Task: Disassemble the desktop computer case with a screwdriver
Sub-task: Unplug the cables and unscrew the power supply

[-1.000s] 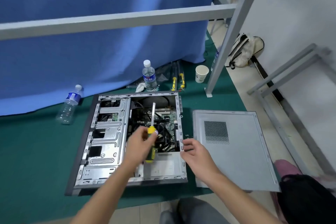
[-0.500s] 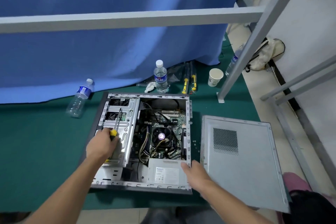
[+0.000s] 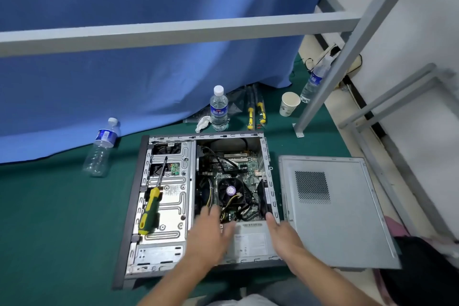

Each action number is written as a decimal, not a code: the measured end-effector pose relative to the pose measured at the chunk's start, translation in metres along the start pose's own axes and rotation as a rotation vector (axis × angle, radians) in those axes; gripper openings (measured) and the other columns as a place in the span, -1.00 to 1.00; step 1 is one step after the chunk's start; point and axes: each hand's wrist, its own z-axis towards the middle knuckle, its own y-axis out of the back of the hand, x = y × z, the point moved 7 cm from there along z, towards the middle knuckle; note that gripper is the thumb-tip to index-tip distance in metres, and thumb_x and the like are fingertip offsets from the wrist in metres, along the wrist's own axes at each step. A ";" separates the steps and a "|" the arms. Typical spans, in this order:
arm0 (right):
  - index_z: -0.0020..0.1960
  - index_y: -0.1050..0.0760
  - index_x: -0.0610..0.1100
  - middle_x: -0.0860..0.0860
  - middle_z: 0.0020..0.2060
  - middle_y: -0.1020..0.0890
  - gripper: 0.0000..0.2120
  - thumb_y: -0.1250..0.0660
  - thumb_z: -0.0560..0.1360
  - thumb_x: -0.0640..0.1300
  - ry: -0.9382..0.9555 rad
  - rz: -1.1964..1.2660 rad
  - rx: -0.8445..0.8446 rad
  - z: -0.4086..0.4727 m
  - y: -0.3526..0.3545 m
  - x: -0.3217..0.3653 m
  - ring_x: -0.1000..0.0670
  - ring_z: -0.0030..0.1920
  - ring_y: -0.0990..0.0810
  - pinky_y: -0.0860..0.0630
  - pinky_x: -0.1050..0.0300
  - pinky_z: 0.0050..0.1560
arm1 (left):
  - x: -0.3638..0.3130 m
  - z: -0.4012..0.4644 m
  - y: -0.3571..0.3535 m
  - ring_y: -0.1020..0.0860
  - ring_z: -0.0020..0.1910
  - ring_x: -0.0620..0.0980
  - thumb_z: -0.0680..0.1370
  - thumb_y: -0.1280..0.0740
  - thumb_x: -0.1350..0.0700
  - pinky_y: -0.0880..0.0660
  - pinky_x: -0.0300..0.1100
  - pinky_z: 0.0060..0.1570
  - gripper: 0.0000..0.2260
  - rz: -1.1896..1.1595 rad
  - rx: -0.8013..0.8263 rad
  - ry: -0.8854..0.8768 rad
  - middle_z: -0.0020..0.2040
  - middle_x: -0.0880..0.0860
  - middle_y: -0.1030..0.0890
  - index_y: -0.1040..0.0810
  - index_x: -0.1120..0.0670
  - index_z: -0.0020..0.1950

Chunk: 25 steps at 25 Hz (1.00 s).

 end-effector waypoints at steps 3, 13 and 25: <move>0.40 -0.36 -0.25 -0.14 0.32 -0.49 -0.38 0.07 0.65 0.21 -0.031 -0.020 -0.061 0.001 0.000 -0.005 -0.13 0.30 -0.48 -0.40 0.02 0.25 | -0.006 0.002 -0.044 -0.52 0.18 -0.01 0.53 -0.26 -0.31 -0.46 -0.15 0.18 -0.26 -0.374 0.361 0.210 0.35 0.06 -0.49 -0.13 0.07 0.55; 0.04 -0.51 -0.15 0.05 -0.18 -0.52 -0.46 0.04 0.63 0.24 0.023 -0.144 -0.118 0.014 0.005 -0.010 0.03 -0.16 -0.52 -0.40 0.12 -0.12 | -0.004 0.010 -0.044 -0.36 -0.36 -0.34 0.52 -0.39 -0.19 -0.37 -0.38 -0.18 -0.40 -0.464 0.296 0.334 -0.30 -0.20 -0.41 -0.39 0.09 0.45; 0.43 -0.34 -0.18 -0.14 0.29 -0.52 -0.39 0.00 0.62 0.26 -0.004 0.343 0.095 0.005 -0.014 -0.015 -0.14 0.26 -0.52 -0.44 -0.14 0.32 | 0.014 0.004 -0.024 -0.36 -0.35 -0.34 0.58 -0.26 -0.23 -0.22 -0.46 -0.47 -0.39 -0.291 0.272 0.282 -0.30 -0.15 -0.41 -0.27 0.06 0.52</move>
